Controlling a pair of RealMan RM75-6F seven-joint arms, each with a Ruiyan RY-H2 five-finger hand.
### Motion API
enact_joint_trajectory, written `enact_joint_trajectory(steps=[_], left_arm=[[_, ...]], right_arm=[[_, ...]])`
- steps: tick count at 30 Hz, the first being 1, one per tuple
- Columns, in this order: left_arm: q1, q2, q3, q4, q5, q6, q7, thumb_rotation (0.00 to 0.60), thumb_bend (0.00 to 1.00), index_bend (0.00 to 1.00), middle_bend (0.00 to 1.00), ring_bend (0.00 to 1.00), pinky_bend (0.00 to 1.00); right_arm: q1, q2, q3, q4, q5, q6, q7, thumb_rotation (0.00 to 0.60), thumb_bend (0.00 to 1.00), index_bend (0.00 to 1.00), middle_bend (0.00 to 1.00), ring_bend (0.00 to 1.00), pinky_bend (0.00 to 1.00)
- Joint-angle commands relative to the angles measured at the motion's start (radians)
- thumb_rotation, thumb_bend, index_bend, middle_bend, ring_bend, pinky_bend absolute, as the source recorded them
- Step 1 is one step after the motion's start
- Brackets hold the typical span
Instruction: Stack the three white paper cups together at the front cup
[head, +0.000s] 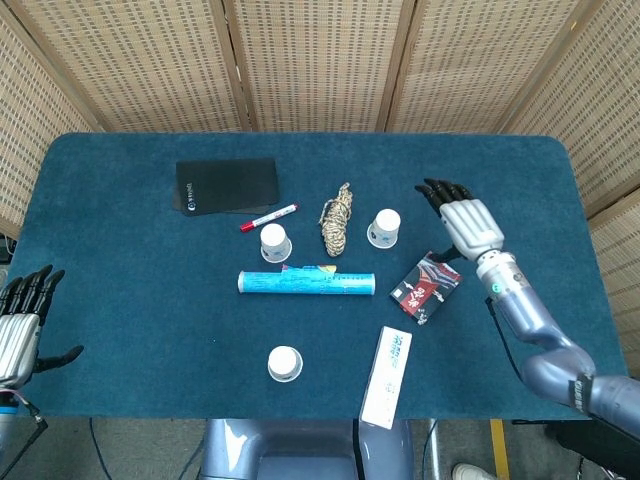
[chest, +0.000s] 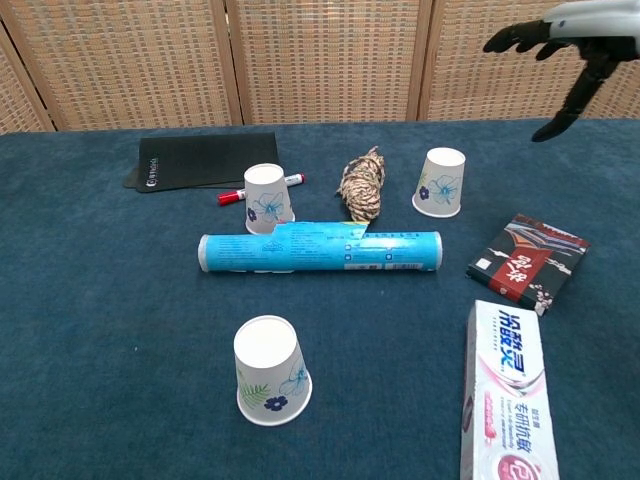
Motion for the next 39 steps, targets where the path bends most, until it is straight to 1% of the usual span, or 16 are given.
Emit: enact_joint_trajectory(steps=[1, 4, 5, 7, 9, 16, 18, 21, 24, 28, 30, 32, 34, 37, 39], left_arm=[[-0.003, -0.002, -0.006, 0.006, -0.011, -0.002, -0.005, 0.6, 0.03, 0.0, 0.0, 0.0, 0.0], [-0.003, -0.001, -0.011, 0.008, -0.023, -0.001, -0.009, 0.6, 0.04, 0.0, 0.0, 0.0, 0.0], [-0.003, -0.001, -0.012, 0.009, -0.028, -0.001, -0.01, 0.6, 0.04, 0.0, 0.0, 0.0, 0.0], [-0.005, -0.001, -0.016, 0.012, -0.041, -0.006, -0.011, 0.6, 0.04, 0.0, 0.0, 0.0, 0.0], [-0.008, -0.002, -0.021, 0.018, -0.058, -0.014, -0.013, 0.6, 0.04, 0.0, 0.0, 0.0, 0.0], [-0.015, -0.001, -0.032, 0.025, -0.098, -0.03, -0.017, 0.6, 0.04, 0.0, 0.0, 0.0, 0.0], [-0.016, 0.0, -0.033, 0.026, -0.102, -0.03, -0.017, 0.6, 0.04, 0.0, 0.0, 0.0, 0.0], [-0.018, -0.001, -0.033, 0.028, -0.109, -0.035, -0.015, 0.6, 0.04, 0.0, 0.0, 0.0, 0.0], [-0.019, -0.002, -0.034, 0.03, -0.115, -0.036, -0.015, 0.6, 0.04, 0.0, 0.0, 0.0, 0.0], [-0.019, -0.002, -0.034, 0.032, -0.122, -0.039, -0.015, 0.6, 0.04, 0.0, 0.0, 0.0, 0.0], [-0.02, -0.002, -0.033, 0.032, -0.121, -0.04, -0.014, 0.6, 0.04, 0.0, 0.0, 0.0, 0.0], [-0.02, -0.001, -0.031, 0.03, -0.118, -0.039, -0.014, 0.6, 0.04, 0.0, 0.0, 0.0, 0.0], [-0.019, 0.0, -0.028, 0.028, -0.114, -0.037, -0.014, 0.6, 0.04, 0.0, 0.0, 0.0, 0.0], [-0.018, 0.003, -0.023, 0.022, -0.107, -0.037, -0.015, 0.6, 0.03, 0.0, 0.0, 0.0, 0.0], [-0.017, 0.005, -0.019, 0.018, -0.101, -0.037, -0.017, 0.6, 0.03, 0.0, 0.0, 0.0, 0.0]], right_arm=[[0.084, -0.131, 0.005, 0.148, 0.094, -0.073, -0.03, 0.6, 0.17, 0.13, 0.15, 0.11, 0.17], [0.126, -0.201, -0.006, 0.238, 0.135, -0.105, -0.042, 0.6, 0.21, 0.15, 0.18, 0.14, 0.19], [0.138, -0.221, -0.009, 0.263, 0.146, -0.114, -0.044, 0.6, 0.24, 0.16, 0.19, 0.15, 0.19], [0.163, -0.267, -0.012, 0.32, 0.168, -0.13, -0.045, 0.6, 0.34, 0.19, 0.21, 0.17, 0.2], [0.185, -0.309, -0.015, 0.372, 0.186, -0.144, -0.045, 0.6, 0.38, 0.21, 0.22, 0.17, 0.2], [0.24, -0.418, -0.025, 0.521, 0.203, -0.171, -0.046, 0.6, 0.39, 0.23, 0.24, 0.19, 0.21], [0.251, -0.443, -0.027, 0.56, 0.205, -0.179, -0.043, 0.6, 0.39, 0.24, 0.25, 0.2, 0.22], [0.263, -0.475, -0.028, 0.617, 0.208, -0.192, -0.034, 0.6, 0.39, 0.28, 0.29, 0.24, 0.26], [0.269, -0.499, -0.031, 0.665, 0.206, -0.19, -0.035, 0.6, 0.39, 0.33, 0.36, 0.3, 0.29], [0.269, -0.527, -0.028, 0.724, 0.211, -0.158, -0.042, 0.6, 0.44, 0.44, 0.49, 0.44, 0.44], [0.264, -0.531, -0.022, 0.732, 0.21, -0.145, -0.034, 0.6, 0.45, 0.47, 0.52, 0.48, 0.48], [0.256, -0.522, -0.019, 0.718, 0.198, -0.135, -0.022, 0.6, 0.46, 0.48, 0.53, 0.48, 0.49], [0.245, -0.499, -0.02, 0.679, 0.173, -0.116, -0.006, 0.6, 0.46, 0.48, 0.53, 0.48, 0.49], [0.221, -0.442, -0.023, 0.574, 0.123, -0.071, 0.016, 0.6, 0.46, 0.48, 0.53, 0.49, 0.49], [0.197, -0.384, -0.028, 0.468, 0.081, -0.027, 0.024, 0.6, 0.46, 0.48, 0.53, 0.49, 0.49]])
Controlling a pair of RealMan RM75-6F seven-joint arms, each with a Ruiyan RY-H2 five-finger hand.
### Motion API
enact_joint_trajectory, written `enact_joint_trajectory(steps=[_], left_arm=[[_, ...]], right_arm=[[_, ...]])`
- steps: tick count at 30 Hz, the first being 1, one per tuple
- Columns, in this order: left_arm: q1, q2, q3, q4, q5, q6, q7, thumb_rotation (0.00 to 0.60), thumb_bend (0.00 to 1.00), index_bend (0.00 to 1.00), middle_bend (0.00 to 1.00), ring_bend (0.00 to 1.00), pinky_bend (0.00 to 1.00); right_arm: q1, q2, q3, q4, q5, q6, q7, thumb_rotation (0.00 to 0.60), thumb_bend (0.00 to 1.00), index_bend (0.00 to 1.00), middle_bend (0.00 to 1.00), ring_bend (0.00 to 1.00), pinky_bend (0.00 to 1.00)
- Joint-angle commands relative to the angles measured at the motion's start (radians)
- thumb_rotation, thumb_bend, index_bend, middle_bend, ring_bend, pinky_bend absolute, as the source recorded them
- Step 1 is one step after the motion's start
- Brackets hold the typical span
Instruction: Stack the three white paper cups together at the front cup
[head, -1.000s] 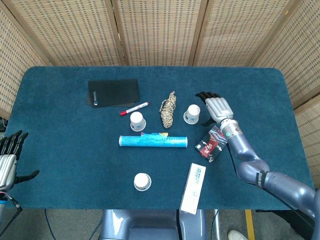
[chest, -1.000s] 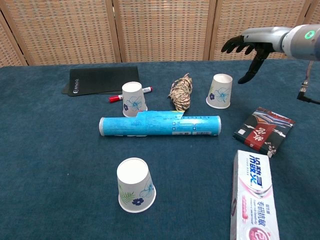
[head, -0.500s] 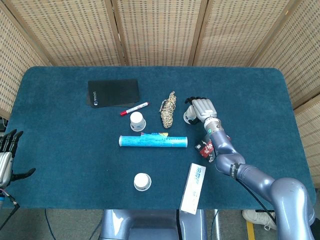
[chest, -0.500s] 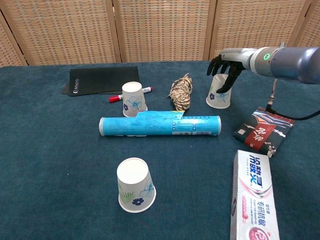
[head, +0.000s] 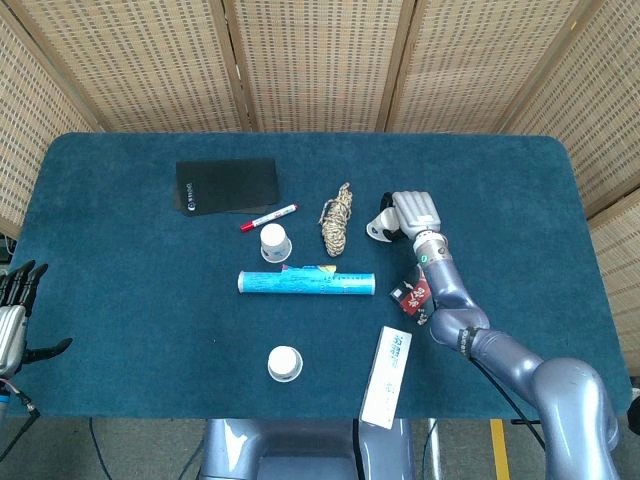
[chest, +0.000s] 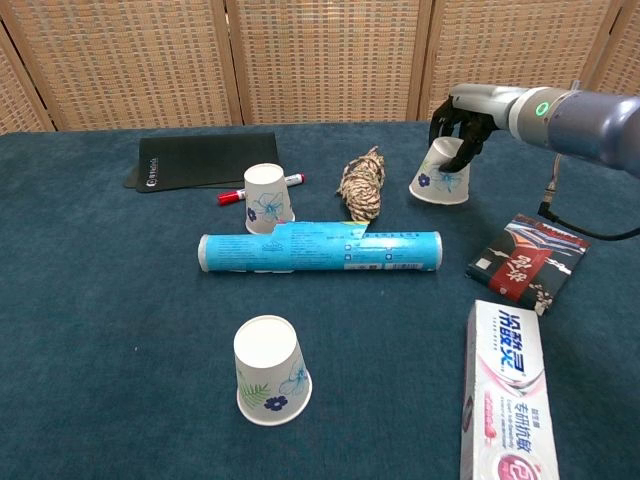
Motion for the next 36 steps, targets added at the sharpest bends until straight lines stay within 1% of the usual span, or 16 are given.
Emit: enact_joint_trajectory(steps=[1, 3, 4, 5, 6, 8, 11, 14, 16, 19, 23, 26, 28, 31, 36], left_arm=[[0.0, 0.004, 0.005, -0.005, 0.009, -0.002, -0.003, 0.6, 0.03, 0.0, 0.0, 0.0, 0.0], [0.001, 0.007, 0.009, -0.008, 0.016, -0.001, -0.006, 0.6, 0.03, 0.0, 0.0, 0.0, 0.0], [0.001, 0.009, 0.011, -0.011, 0.023, 0.001, -0.009, 0.6, 0.04, 0.0, 0.0, 0.0, 0.0], [0.002, 0.011, 0.012, -0.013, 0.028, 0.003, -0.012, 0.6, 0.03, 0.0, 0.0, 0.0, 0.0], [0.004, 0.013, 0.015, -0.015, 0.037, 0.006, -0.016, 0.6, 0.03, 0.0, 0.0, 0.0, 0.0], [0.005, 0.015, 0.02, -0.018, 0.051, 0.009, -0.021, 0.6, 0.04, 0.0, 0.0, 0.0, 0.0], [0.006, 0.02, 0.028, -0.022, 0.068, 0.01, -0.029, 0.6, 0.04, 0.0, 0.0, 0.0, 0.0], [0.008, 0.022, 0.035, -0.024, 0.085, 0.014, -0.033, 0.6, 0.04, 0.0, 0.0, 0.0, 0.0], [0.009, 0.024, 0.04, -0.026, 0.095, 0.015, -0.035, 0.6, 0.04, 0.0, 0.0, 0.0, 0.0], [0.011, 0.024, 0.046, -0.027, 0.107, 0.019, -0.035, 0.6, 0.04, 0.0, 0.0, 0.0, 0.0], [0.014, 0.024, 0.048, -0.029, 0.113, 0.027, -0.036, 0.6, 0.04, 0.0, 0.0, 0.0, 0.0], [0.014, 0.024, 0.049, -0.031, 0.117, 0.028, -0.034, 0.6, 0.04, 0.0, 0.0, 0.0, 0.0], [0.014, 0.024, 0.051, -0.031, 0.12, 0.028, -0.033, 0.6, 0.04, 0.0, 0.0, 0.0, 0.0], [0.013, 0.025, 0.052, -0.03, 0.12, 0.023, -0.036, 0.6, 0.04, 0.0, 0.0, 0.0, 0.0], [0.007, 0.029, 0.052, -0.029, 0.116, 0.012, -0.043, 0.6, 0.04, 0.0, 0.0, 0.0, 0.0]], right_arm=[[-0.057, 0.131, -0.009, -0.23, -0.098, 0.098, 0.026, 0.6, 0.46, 0.48, 0.53, 0.49, 0.49], [-0.079, 0.188, -0.014, -0.334, -0.128, 0.133, 0.023, 0.6, 0.46, 0.48, 0.53, 0.49, 0.49], [-0.097, 0.235, -0.017, -0.42, -0.155, 0.161, 0.017, 0.6, 0.46, 0.48, 0.53, 0.49, 0.49], [-0.108, 0.264, -0.021, -0.471, -0.168, 0.175, 0.012, 0.6, 0.46, 0.48, 0.53, 0.49, 0.49], [-0.124, 0.305, -0.026, -0.544, -0.188, 0.198, -0.001, 0.6, 0.46, 0.48, 0.53, 0.49, 0.49], [-0.146, 0.364, -0.035, -0.644, -0.213, 0.233, -0.031, 0.6, 0.46, 0.48, 0.53, 0.49, 0.49], [-0.172, 0.423, -0.047, -0.745, -0.226, 0.273, -0.072, 0.6, 0.46, 0.49, 0.53, 0.49, 0.49], [-0.198, 0.47, -0.059, -0.833, -0.246, 0.298, -0.081, 0.6, 0.46, 0.49, 0.53, 0.49, 0.49], [-0.213, 0.511, -0.078, -0.9, -0.281, 0.296, -0.074, 0.6, 0.46, 0.49, 0.53, 0.49, 0.49], [-0.232, 0.571, -0.109, -0.997, -0.367, 0.294, -0.059, 0.6, 0.46, 0.49, 0.53, 0.49, 0.49], [-0.249, 0.62, -0.152, -1.095, -0.495, 0.304, -0.05, 0.6, 0.46, 0.49, 0.54, 0.5, 0.49], [-0.254, 0.633, -0.186, -1.139, -0.574, 0.301, -0.054, 0.6, 0.47, 0.49, 0.54, 0.5, 0.49], [-0.252, 0.63, -0.203, -1.149, -0.612, 0.293, -0.063, 0.6, 0.47, 0.49, 0.54, 0.5, 0.49], [-0.24, 0.61, -0.223, -1.138, -0.662, 0.276, -0.086, 0.6, 0.47, 0.49, 0.54, 0.5, 0.49], [-0.212, 0.566, -0.233, -1.149, -0.68, 0.234, -0.107, 0.6, 0.46, 0.49, 0.54, 0.5, 0.49]])
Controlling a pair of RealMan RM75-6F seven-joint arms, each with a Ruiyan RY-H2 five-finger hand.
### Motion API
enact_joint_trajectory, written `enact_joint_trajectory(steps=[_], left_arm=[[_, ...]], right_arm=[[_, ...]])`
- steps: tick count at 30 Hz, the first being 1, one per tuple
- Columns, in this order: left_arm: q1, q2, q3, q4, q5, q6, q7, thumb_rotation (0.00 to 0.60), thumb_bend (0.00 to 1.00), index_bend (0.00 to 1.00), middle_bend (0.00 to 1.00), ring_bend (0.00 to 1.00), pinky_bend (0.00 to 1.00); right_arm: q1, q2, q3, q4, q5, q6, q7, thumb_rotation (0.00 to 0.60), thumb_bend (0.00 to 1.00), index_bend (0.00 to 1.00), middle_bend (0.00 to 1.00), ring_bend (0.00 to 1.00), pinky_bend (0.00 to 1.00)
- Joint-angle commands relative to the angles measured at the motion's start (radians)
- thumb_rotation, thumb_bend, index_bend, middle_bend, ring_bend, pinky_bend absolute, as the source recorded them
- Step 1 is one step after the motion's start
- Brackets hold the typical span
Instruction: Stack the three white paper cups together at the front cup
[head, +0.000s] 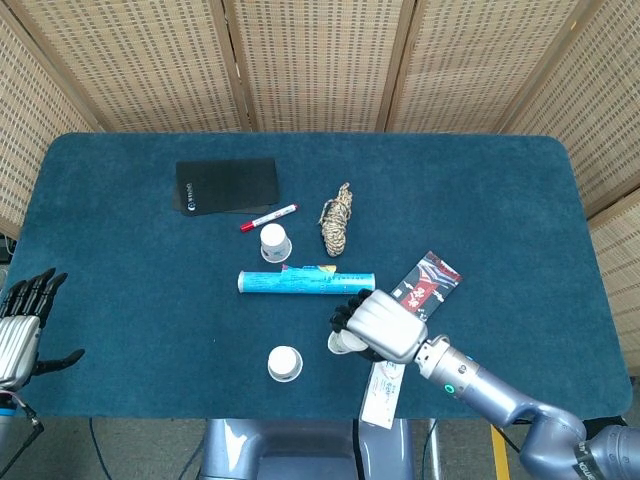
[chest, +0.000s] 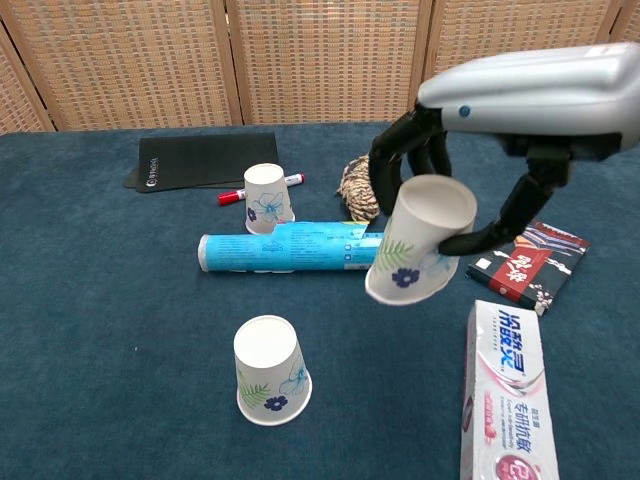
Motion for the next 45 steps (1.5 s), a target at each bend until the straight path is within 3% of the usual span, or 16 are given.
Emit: enact_joint_trajectory(steps=[1, 11, 34, 36, 37, 41, 45], left_arm=[[-0.001, 0.001, 0.0, 0.0, 0.001, -0.001, 0.0, 0.6, 0.04, 0.0, 0.0, 0.0, 0.0], [-0.007, -0.001, 0.002, 0.001, -0.005, -0.013, 0.007, 0.6, 0.04, 0.0, 0.0, 0.0, 0.0], [-0.016, -0.003, 0.001, -0.002, -0.029, -0.031, 0.017, 0.6, 0.04, 0.0, 0.0, 0.0, 0.0], [-0.016, -0.003, 0.002, -0.002, -0.029, -0.032, 0.017, 0.6, 0.04, 0.0, 0.0, 0.0, 0.0], [-0.016, -0.003, 0.003, -0.002, -0.028, -0.032, 0.017, 0.6, 0.04, 0.0, 0.0, 0.0, 0.0], [-0.016, -0.003, 0.004, -0.002, -0.027, -0.031, 0.017, 0.6, 0.04, 0.0, 0.0, 0.0, 0.0], [-0.015, -0.003, 0.003, -0.001, -0.028, -0.029, 0.016, 0.6, 0.04, 0.0, 0.0, 0.0, 0.0]], right_arm=[[0.02, -0.033, -0.006, -0.012, -0.01, -0.024, -0.023, 0.6, 0.46, 0.49, 0.54, 0.5, 0.49], [0.074, -0.157, 0.025, -0.006, 0.053, -0.074, -0.151, 0.6, 0.46, 0.49, 0.54, 0.5, 0.49], [0.185, -0.314, 0.071, 0.012, 0.326, -0.105, -0.415, 0.6, 0.46, 0.48, 0.53, 0.5, 0.49], [0.191, -0.323, 0.069, 0.014, 0.339, -0.099, -0.431, 0.6, 0.45, 0.45, 0.5, 0.47, 0.48], [0.194, -0.328, 0.067, 0.016, 0.348, -0.094, -0.442, 0.6, 0.44, 0.37, 0.44, 0.41, 0.42], [0.213, -0.307, 0.049, 0.002, 0.431, -0.11, -0.487, 0.6, 0.22, 0.03, 0.11, 0.1, 0.05], [0.236, -0.279, 0.036, -0.05, 0.521, -0.105, -0.539, 0.6, 0.13, 0.0, 0.01, 0.03, 0.0]])
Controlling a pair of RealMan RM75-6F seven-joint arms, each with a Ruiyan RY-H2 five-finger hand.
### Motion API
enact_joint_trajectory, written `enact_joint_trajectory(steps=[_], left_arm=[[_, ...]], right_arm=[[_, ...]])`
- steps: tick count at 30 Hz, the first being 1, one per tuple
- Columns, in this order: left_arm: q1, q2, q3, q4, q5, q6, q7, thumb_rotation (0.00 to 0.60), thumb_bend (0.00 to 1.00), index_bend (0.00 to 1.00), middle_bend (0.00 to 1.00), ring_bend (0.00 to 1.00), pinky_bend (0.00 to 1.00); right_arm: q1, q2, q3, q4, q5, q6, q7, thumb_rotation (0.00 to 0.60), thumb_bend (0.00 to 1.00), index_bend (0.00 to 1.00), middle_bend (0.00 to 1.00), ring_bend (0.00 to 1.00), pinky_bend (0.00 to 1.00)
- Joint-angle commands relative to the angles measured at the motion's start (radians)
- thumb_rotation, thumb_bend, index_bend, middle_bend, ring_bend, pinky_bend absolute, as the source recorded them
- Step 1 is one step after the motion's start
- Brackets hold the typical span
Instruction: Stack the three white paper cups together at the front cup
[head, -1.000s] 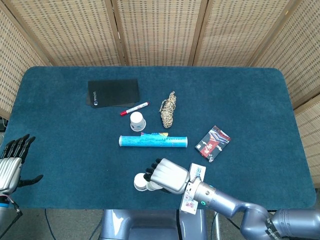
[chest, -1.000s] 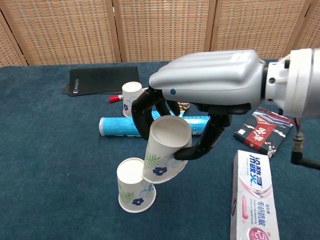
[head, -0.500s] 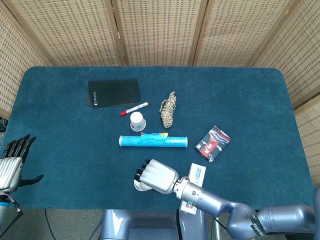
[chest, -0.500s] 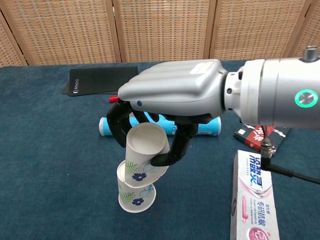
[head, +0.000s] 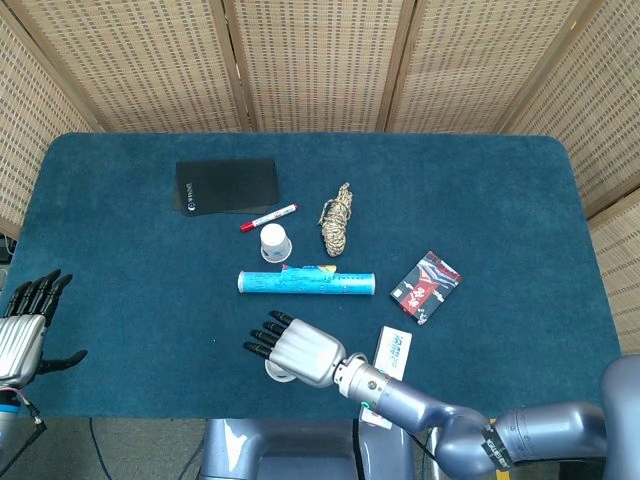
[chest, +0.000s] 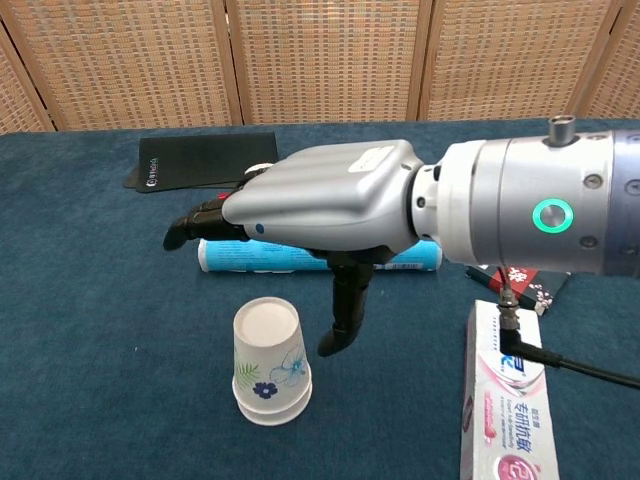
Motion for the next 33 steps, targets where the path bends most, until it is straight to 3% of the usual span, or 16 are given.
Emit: enact_joint_trajectory(steps=[1, 10, 12, 15, 18, 21, 28, 33], left_arm=[[0.0, -0.001, 0.0, 0.0, -0.002, -0.001, 0.001, 0.6, 0.04, 0.0, 0.0, 0.0, 0.0], [0.005, -0.002, 0.004, -0.004, 0.009, 0.012, 0.006, 0.6, 0.03, 0.0, 0.0, 0.0, 0.0], [0.009, -0.004, 0.003, -0.002, 0.008, 0.022, 0.008, 0.6, 0.03, 0.0, 0.0, 0.0, 0.0], [0.013, -0.015, -0.003, 0.002, 0.004, 0.039, 0.033, 0.6, 0.03, 0.0, 0.0, 0.0, 0.0], [0.014, -0.026, -0.002, 0.003, 0.008, 0.046, 0.045, 0.6, 0.04, 0.0, 0.0, 0.0, 0.0], [0.013, -0.033, -0.005, 0.01, 0.022, 0.055, 0.047, 0.6, 0.04, 0.0, 0.0, 0.0, 0.0], [-0.032, -0.029, -0.02, 0.015, 0.054, 0.023, 0.115, 0.6, 0.04, 0.0, 0.0, 0.0, 0.0], [-0.144, -0.026, -0.084, 0.007, 0.069, -0.07, 0.165, 0.6, 0.04, 0.0, 0.0, 0.0, 0.0]], right_arm=[[0.026, 0.032, -0.018, -0.065, 0.081, 0.008, -0.056, 0.6, 0.12, 0.0, 0.0, 0.03, 0.0], [0.001, 0.107, -0.064, -0.156, 0.043, 0.112, -0.117, 0.6, 0.12, 0.0, 0.02, 0.01, 0.0], [-0.023, 0.148, -0.079, -0.153, -0.01, 0.142, -0.111, 0.6, 0.12, 0.0, 0.05, 0.01, 0.0], [-0.075, 0.211, -0.108, -0.095, -0.177, 0.196, -0.049, 0.6, 0.1, 0.01, 0.06, 0.02, 0.0], [-0.147, 0.268, -0.15, 0.058, -0.429, 0.318, 0.112, 0.6, 0.04, 0.03, 0.07, 0.03, 0.0], [-0.219, 0.3, -0.193, 0.241, -0.565, 0.463, 0.289, 0.6, 0.0, 0.03, 0.07, 0.04, 0.0], [-0.402, 0.303, -0.224, 0.574, -0.493, 0.649, 0.679, 0.6, 0.0, 0.02, 0.05, 0.05, 0.0], [-0.527, 0.257, -0.213, 0.685, -0.396, 0.723, 0.862, 0.6, 0.0, 0.01, 0.05, 0.05, 0.0]])
